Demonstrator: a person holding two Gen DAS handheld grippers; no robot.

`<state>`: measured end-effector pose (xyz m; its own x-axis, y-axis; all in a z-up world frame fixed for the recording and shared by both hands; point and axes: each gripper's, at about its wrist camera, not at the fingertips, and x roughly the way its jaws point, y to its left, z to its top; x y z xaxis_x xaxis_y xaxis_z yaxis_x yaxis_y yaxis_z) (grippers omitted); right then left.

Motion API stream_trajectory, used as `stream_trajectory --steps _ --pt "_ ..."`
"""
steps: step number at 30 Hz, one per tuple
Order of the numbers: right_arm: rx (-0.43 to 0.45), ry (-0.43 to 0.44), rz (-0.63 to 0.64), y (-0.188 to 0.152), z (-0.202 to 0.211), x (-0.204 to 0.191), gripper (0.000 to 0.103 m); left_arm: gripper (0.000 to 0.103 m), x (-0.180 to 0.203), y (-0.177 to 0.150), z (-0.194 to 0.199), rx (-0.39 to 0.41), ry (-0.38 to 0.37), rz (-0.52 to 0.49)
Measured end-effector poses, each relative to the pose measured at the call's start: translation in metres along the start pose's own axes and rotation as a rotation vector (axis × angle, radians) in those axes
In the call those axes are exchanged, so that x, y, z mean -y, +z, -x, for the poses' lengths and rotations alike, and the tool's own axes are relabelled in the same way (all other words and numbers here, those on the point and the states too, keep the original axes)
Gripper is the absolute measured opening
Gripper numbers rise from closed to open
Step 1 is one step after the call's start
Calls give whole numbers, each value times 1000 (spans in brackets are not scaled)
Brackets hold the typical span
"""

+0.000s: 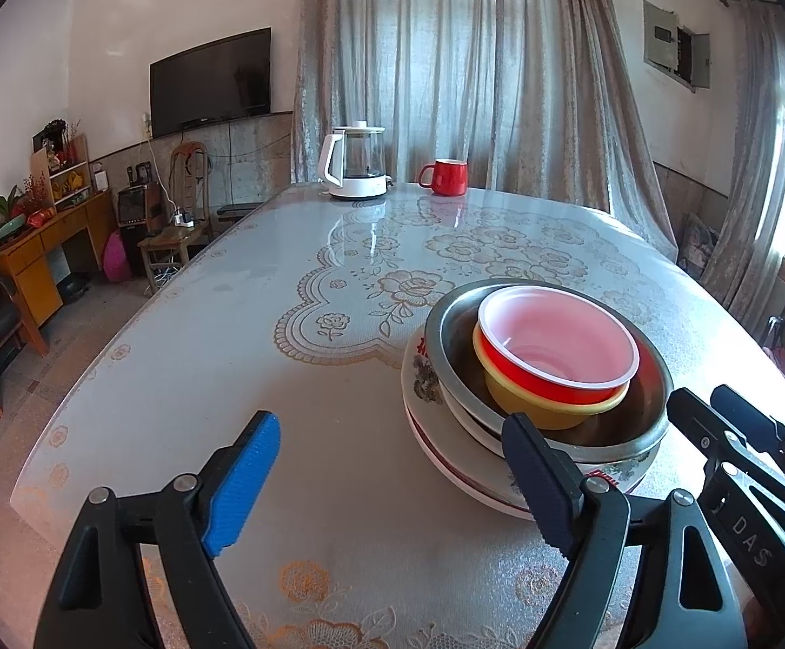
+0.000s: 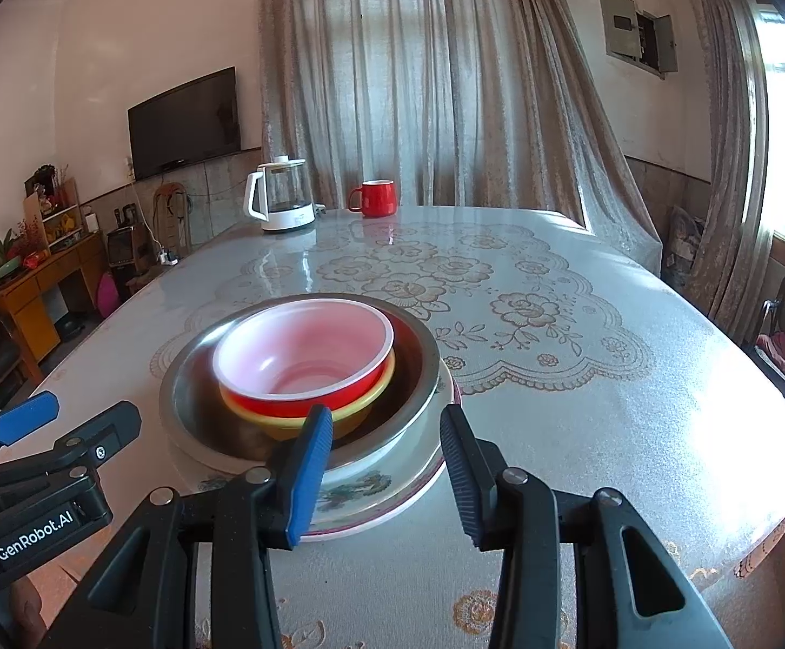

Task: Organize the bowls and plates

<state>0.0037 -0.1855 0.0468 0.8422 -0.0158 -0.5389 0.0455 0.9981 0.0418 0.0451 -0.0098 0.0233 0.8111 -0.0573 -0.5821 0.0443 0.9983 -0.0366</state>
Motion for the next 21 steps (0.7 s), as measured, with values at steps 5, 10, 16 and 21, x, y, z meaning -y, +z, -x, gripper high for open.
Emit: stream_trajectory --steps 5,10,16,21 --pt "7 2 2 2 2 -2 42 86 -1 2 2 7 1 5" --pt "7 7 4 2 1 -2 42 86 0 3 3 9 4 1" --pt "10 7 8 4 1 -3 42 86 0 4 5 15 4 -6" --pt "9 8 9 4 1 -3 42 86 1 5 7 23 -1 -8"
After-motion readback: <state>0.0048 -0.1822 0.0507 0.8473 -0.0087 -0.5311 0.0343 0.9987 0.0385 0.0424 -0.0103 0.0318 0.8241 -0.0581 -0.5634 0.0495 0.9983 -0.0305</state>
